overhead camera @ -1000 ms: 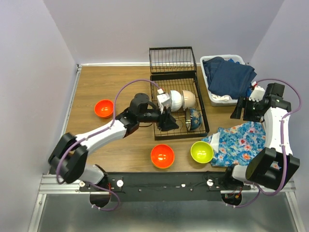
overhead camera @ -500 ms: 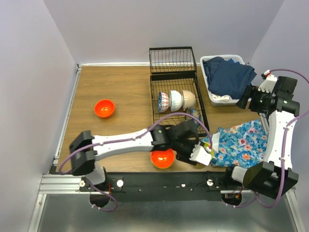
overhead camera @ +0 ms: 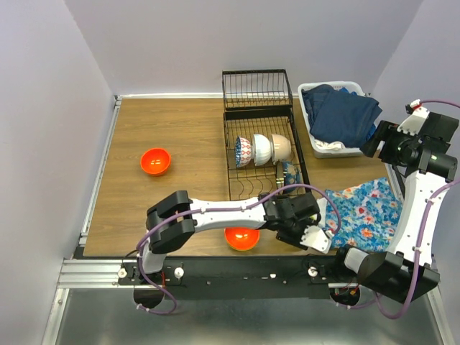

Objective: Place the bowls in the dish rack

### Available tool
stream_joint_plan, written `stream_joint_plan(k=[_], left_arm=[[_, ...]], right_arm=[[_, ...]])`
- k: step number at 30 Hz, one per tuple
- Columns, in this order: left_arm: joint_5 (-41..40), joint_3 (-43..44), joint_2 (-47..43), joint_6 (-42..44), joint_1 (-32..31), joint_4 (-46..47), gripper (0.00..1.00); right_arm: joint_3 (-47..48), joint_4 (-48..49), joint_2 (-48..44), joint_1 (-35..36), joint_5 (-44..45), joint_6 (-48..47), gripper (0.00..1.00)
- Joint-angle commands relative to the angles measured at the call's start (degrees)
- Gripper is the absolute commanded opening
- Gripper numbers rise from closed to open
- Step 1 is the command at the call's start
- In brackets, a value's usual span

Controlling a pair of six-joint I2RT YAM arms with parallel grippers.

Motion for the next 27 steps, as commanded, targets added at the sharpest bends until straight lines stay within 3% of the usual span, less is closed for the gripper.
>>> stream_joint_plan(k=[1, 7, 16, 17, 19, 25, 27], left_arm=[[0.1, 1.5, 1.7, -0.4, -0.8, -1.0, 0.51], [1.9, 1.2, 3.3, -1.1, -0.8, -1.6, 0.44], [3.4, 0.5, 4.2, -1.1, -0.9, -1.3, 0.19], [3.7, 0.4, 3.4, -0.9, -0.9, -2.2, 0.11], [4.2, 0.1, 1.5, -0.7, -0.8, -3.5, 0.05], [12.4, 1.7, -11.3, -1.5, 2.5, -13.0, 0.02], [19.5, 3.4, -16.7, -0.7, 5.0, -17.3, 0.02]], right_arm=[[0.8, 0.9, -0.7, 0.2, 0.7, 0.0, 0.81], [-0.2, 1.5, -1.0, 0.2, 1.2, -0.4, 0.81], [-1.3, 1.4, -1.3, 0.2, 1.6, -0.5, 0.81], [-1.1, 1.3, -1.1, 0.2, 1.6, -0.5, 0.81], [-0.6, 1.1, -0.7, 0.2, 1.6, -0.6, 0.81], [1.7, 1.0, 0.9, 0.1, 0.9, -0.6, 0.81], [1.8, 0.9, 1.1, 0.1, 0.4, -1.1, 0.81]])
